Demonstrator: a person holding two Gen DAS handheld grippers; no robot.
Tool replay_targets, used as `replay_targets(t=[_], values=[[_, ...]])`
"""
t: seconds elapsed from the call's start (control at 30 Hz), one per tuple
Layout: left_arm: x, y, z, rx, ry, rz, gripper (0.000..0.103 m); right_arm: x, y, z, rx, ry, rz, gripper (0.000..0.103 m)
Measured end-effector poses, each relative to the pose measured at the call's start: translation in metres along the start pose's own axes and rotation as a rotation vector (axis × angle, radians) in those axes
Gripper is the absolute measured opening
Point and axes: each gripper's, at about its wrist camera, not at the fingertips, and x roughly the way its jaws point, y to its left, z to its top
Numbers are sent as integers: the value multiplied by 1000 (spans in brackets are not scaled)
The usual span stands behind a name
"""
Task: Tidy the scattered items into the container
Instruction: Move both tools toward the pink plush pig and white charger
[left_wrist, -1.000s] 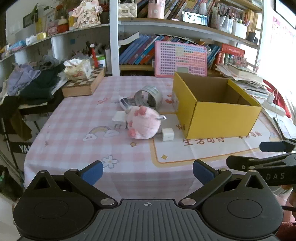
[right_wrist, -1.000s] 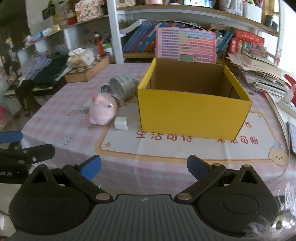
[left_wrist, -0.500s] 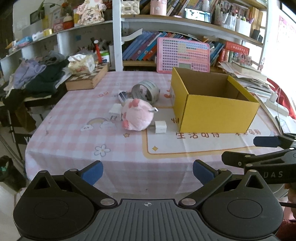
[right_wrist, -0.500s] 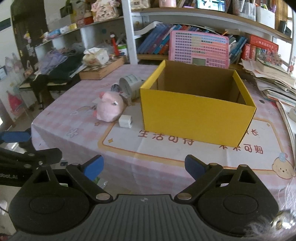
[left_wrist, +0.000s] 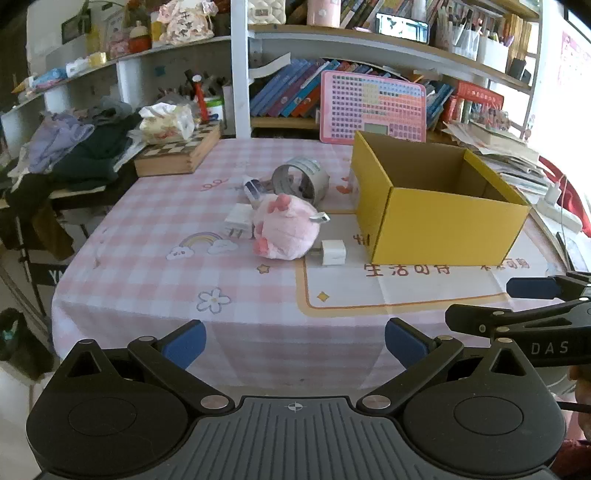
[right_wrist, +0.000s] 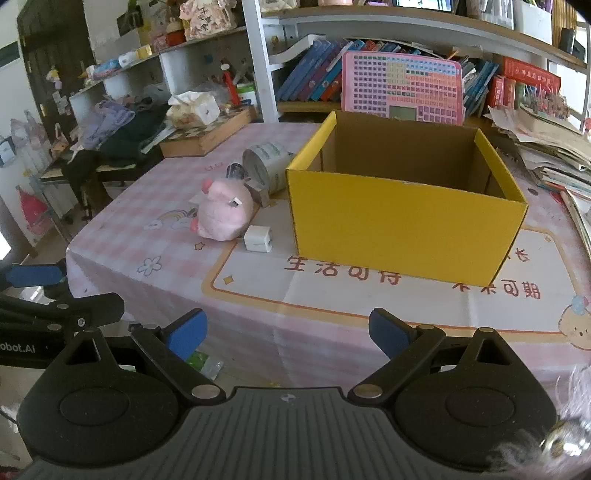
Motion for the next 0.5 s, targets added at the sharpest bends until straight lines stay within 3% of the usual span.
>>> replay_targets(t=[0.5], values=[[33, 60, 30, 75, 19, -82, 103, 45, 45, 23, 73, 37, -61, 96]])
